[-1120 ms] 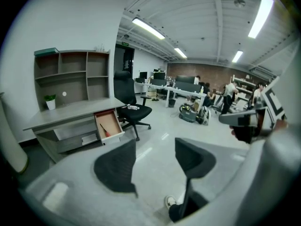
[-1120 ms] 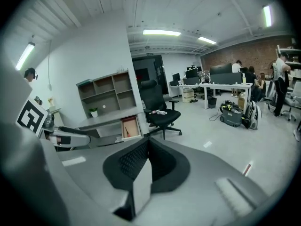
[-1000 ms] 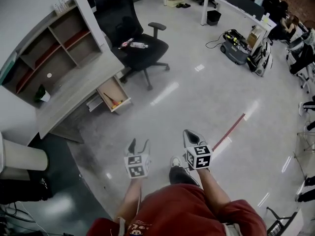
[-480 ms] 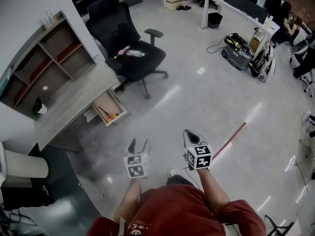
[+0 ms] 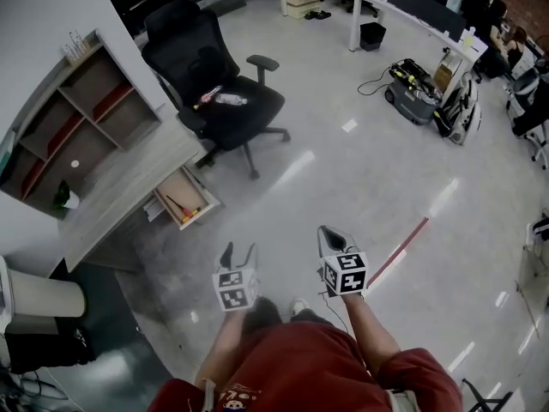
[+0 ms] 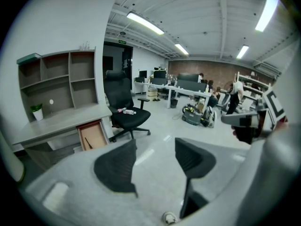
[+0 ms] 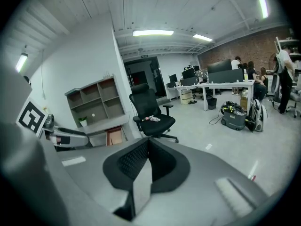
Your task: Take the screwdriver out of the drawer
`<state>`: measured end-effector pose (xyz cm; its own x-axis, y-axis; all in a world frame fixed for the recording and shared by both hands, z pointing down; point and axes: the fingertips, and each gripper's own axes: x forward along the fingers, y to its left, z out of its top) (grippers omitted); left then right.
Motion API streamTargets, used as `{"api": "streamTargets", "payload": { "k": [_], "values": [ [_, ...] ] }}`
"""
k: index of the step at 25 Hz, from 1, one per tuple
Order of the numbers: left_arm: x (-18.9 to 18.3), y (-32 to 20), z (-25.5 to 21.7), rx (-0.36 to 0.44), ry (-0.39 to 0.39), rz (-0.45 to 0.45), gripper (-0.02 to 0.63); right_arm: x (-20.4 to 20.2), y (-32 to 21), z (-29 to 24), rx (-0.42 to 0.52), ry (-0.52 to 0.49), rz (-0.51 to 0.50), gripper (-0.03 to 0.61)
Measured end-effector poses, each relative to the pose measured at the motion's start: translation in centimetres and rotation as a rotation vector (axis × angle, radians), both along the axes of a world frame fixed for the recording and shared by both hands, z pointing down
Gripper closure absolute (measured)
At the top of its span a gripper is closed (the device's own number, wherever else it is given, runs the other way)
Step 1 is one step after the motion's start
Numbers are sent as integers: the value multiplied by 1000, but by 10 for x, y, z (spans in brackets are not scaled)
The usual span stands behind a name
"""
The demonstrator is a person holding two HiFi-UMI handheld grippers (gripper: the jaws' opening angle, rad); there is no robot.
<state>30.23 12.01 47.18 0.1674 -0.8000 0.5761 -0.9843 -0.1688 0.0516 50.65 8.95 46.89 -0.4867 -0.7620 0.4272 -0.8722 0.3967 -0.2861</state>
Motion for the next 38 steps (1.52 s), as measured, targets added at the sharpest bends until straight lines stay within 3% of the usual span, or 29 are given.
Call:
{"api": "streamTargets", "payload": {
  "k": [8, 17, 23, 32, 38],
  "values": [
    [-16, -24, 11, -7, 19, 0, 354, -18, -22, 8, -5, 9, 3, 578],
    [-78, -84, 13, -1, 46, -16, 354, -84, -83, 3, 3, 32, -14, 578],
    [-151, -121, 8, -4, 59, -63, 354, -162, -127, 0, -15, 44, -67, 578],
    [-302, -154, 13, -19, 99, -188, 354, -335, -184, -3, -20, 79, -216, 578],
    [-383, -174, 23, -24, 122, -251, 354, -424, -213, 2, -27, 102, -291, 578]
  ]
}}
